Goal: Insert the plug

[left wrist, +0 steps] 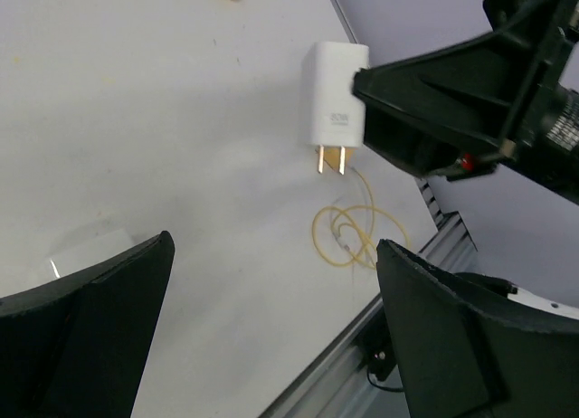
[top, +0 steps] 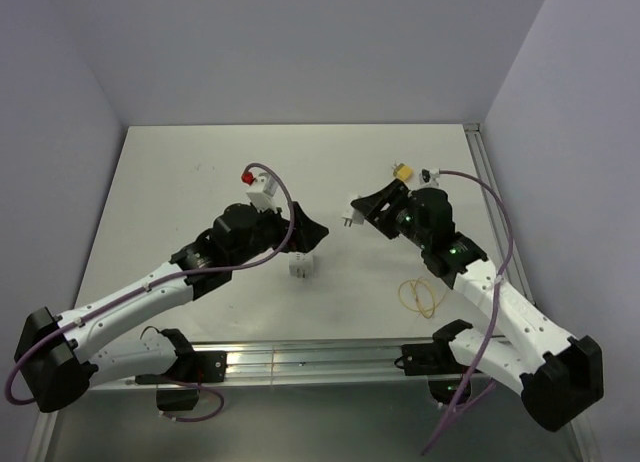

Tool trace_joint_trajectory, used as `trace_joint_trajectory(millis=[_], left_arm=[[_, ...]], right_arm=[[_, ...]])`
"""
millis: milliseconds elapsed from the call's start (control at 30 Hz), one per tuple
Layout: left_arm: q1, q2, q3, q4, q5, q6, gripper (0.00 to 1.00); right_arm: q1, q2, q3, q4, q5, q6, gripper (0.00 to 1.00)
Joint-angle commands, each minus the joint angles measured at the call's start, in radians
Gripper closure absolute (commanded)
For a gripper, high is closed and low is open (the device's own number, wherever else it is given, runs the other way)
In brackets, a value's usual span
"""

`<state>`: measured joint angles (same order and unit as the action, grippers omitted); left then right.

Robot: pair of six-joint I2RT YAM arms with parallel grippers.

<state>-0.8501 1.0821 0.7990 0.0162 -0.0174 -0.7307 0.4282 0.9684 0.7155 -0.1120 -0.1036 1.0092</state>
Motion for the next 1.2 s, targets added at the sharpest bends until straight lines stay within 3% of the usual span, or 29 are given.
trace_joint_trajectory(millis=[0,367,567,700,800,1000,1167], left_arm=[[-0.046,0.002,0.002,0.102,-0.093,0.069,0.01],[-0.161,0.073,0.068,0.172,-0.216,0.100,0.01],[-0.164,0.133,0.115,0.146,-0.227,0.103,0.09],[-0.164,0.151,0.131,0.146,-0.219,0.108,0.20],[-0.164,0.159,0.143,0.136,-0.219,0.111,0.34],[-0.164,0.167,0.135,0.140,-0.211,0.103,0.47],[-0.164,0.185,0.147,0.134,-0.197,0.100,0.52]], right_arm=[[0.064,-0.085,-0.027,0.072,0.099,0.210,1.00],[0.211,-0.129,-0.004,-0.034,0.257,0.402,1.00],[0.279,-0.137,0.012,-0.041,0.295,0.420,1.00],[0.305,-0.131,0.024,-0.048,0.308,0.430,1.00],[0.320,-0.143,0.013,-0.028,0.318,0.447,1.00],[0.336,-0.149,0.021,-0.029,0.335,0.457,1.00],[0.343,-0.154,0.021,-0.018,0.328,0.470,1.00]])
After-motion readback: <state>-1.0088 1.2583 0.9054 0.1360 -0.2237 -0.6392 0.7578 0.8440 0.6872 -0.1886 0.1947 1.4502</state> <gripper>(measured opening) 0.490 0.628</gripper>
